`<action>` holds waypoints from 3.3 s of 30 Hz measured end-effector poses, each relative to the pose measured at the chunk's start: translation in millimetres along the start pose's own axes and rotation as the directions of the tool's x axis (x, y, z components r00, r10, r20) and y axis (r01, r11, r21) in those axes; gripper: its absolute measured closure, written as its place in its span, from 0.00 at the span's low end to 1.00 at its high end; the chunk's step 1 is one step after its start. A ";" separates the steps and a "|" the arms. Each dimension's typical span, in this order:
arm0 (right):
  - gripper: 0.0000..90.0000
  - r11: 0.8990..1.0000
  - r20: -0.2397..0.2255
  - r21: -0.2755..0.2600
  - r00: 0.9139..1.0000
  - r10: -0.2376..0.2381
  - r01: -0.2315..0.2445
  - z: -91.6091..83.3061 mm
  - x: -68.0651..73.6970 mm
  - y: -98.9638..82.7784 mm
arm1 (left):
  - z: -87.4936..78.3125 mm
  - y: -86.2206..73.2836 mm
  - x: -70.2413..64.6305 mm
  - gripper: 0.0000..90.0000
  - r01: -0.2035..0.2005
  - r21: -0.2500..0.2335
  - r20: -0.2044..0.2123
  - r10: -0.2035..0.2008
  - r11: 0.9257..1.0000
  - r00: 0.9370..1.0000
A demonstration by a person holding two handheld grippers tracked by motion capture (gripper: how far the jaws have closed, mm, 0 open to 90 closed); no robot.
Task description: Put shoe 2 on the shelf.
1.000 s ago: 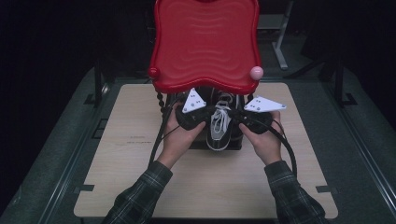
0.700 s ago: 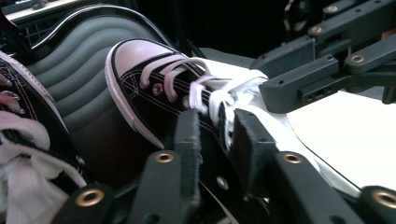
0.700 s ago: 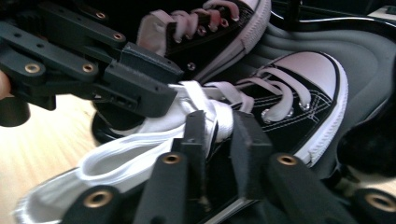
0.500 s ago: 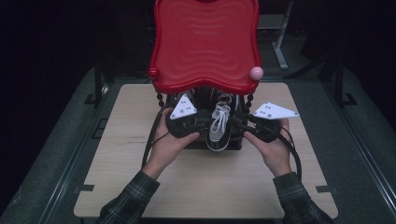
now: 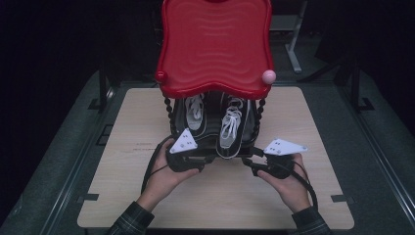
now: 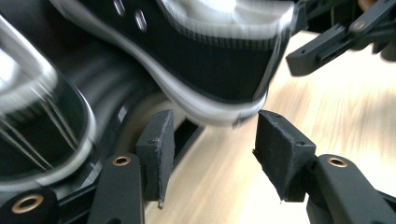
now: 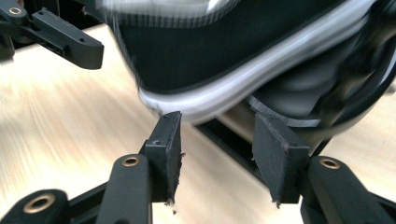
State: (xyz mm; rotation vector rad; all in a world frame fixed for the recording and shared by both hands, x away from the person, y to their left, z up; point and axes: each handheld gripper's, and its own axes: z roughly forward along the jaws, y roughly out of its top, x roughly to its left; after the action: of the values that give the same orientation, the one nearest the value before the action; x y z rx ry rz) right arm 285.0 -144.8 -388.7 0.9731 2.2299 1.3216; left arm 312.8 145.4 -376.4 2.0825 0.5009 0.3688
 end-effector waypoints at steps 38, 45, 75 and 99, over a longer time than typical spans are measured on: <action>0.62 1.000 0.055 0.010 0.998 -0.029 0.029 26.8 -1.4 24.1 | 32.9 28.4 8.4 0.68 -0.037 0.006 -0.058 0.037 0.999 0.998; 0.63 0.999 0.088 0.018 0.996 -0.034 0.033 32.4 -11.1 33.1 | 40.6 37.8 13.8 0.71 -0.025 0.026 -0.099 0.028 0.999 0.995; 0.74 0.999 0.177 0.024 0.983 -0.045 0.041 34.9 -19.1 37.0 | 52.8 49.9 16.5 0.71 -0.044 0.069 -0.123 0.053 0.997 0.991; 0.39 1.000 0.071 0.028 0.997 0.001 -0.003 -7.8 -16.5 -4.8 | -8.4 5.0 -0.7 0.38 0.027 0.085 0.013 -0.029 0.996 1.000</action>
State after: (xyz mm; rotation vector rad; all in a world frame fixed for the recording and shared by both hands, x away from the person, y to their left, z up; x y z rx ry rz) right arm 289.9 -163.1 -389.6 1.0160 2.2002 1.2401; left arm 309.4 148.8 -367.8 2.1564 0.5450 0.3210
